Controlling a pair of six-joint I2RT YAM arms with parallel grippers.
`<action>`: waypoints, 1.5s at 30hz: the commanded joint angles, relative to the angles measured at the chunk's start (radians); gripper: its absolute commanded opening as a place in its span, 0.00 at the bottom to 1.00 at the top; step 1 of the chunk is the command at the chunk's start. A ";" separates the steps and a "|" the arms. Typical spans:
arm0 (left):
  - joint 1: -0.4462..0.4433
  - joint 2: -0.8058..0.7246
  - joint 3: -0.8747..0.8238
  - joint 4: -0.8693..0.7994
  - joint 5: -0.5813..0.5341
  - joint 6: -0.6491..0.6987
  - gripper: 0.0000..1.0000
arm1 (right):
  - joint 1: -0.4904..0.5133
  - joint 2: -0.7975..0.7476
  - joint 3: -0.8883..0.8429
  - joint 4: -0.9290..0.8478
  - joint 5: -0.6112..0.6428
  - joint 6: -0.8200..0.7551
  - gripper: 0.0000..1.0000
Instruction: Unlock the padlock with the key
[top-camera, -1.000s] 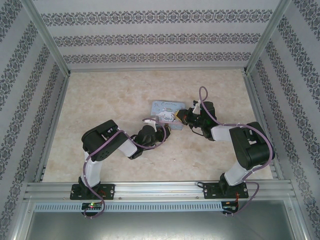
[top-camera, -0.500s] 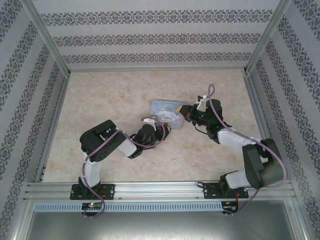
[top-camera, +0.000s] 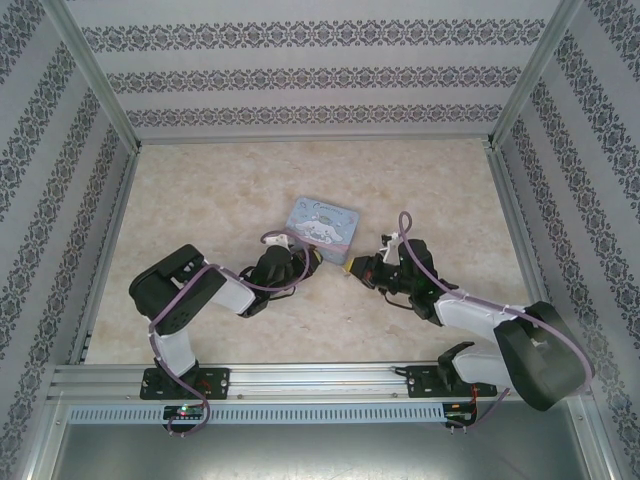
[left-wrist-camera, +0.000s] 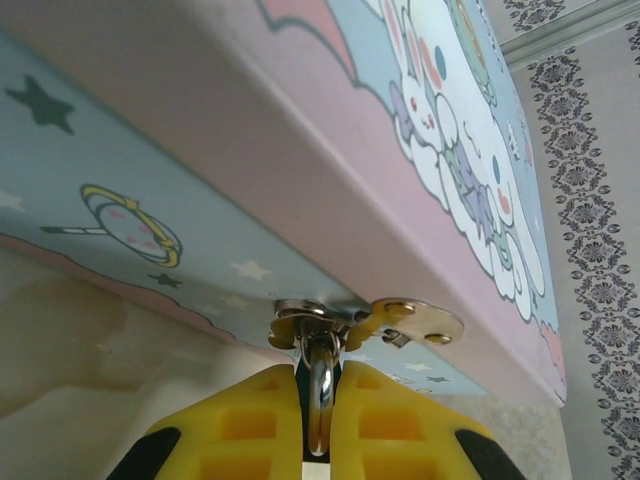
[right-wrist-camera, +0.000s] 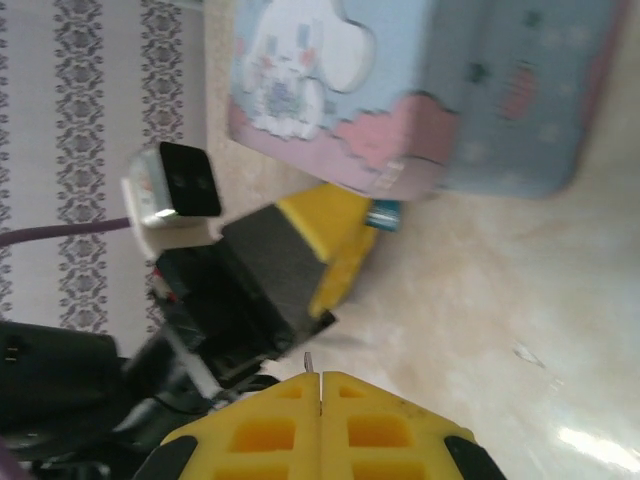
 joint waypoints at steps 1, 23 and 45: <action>0.017 -0.050 0.002 -0.016 0.055 -0.029 0.00 | 0.026 -0.011 -0.039 0.044 0.079 0.026 0.00; 0.045 0.023 -0.025 0.271 0.215 -0.410 0.00 | 0.090 0.191 -0.024 0.291 0.166 0.190 0.00; 0.045 0.074 -0.035 0.431 0.228 -0.552 0.00 | 0.100 0.173 -0.007 0.296 0.243 0.245 0.00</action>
